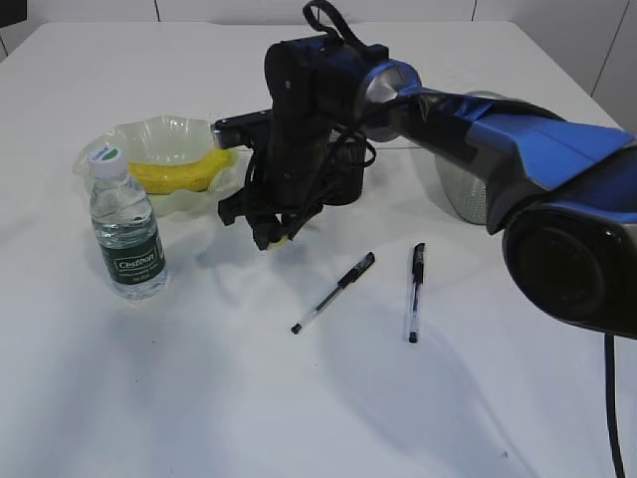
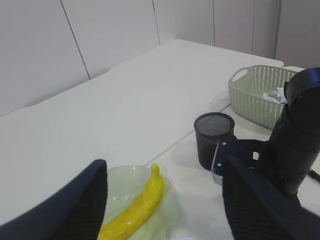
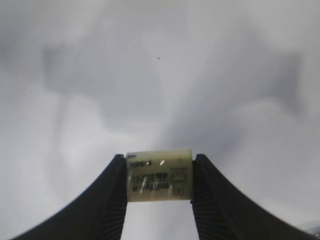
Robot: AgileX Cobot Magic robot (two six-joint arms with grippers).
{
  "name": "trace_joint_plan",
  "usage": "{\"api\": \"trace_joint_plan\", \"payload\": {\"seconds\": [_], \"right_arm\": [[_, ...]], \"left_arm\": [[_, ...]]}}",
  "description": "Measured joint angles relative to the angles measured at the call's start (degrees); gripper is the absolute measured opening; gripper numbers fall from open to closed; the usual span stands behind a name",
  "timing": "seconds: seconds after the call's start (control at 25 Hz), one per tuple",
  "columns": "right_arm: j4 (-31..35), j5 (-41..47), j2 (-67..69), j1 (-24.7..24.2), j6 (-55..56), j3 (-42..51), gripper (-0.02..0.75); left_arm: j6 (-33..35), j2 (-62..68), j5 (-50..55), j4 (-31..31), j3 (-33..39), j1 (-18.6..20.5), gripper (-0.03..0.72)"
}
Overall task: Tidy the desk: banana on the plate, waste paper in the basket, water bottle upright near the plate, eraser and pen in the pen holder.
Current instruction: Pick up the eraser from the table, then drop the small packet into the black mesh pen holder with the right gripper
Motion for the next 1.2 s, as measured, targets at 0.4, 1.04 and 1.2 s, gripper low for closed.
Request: {"api": "trace_joint_plan", "payload": {"seconds": [0.4, 1.04, 1.2], "right_arm": [[-0.22, 0.69, -1.36, 0.00, 1.05, -12.92, 0.298], [-10.29, 1.68, -1.50, -3.10, 1.72, -27.22, 0.297], [-12.09, 1.80, -1.50, -5.89, 2.23, -27.22, 0.297]], "left_arm": [[0.00, 0.00, 0.00, 0.00, 0.00, 0.00, 0.506], [-0.13, 0.00, 0.14, 0.00, 0.00, 0.00, 0.506], [-0.13, 0.00, 0.46, 0.00, 0.00, 0.00, 0.506]]}}
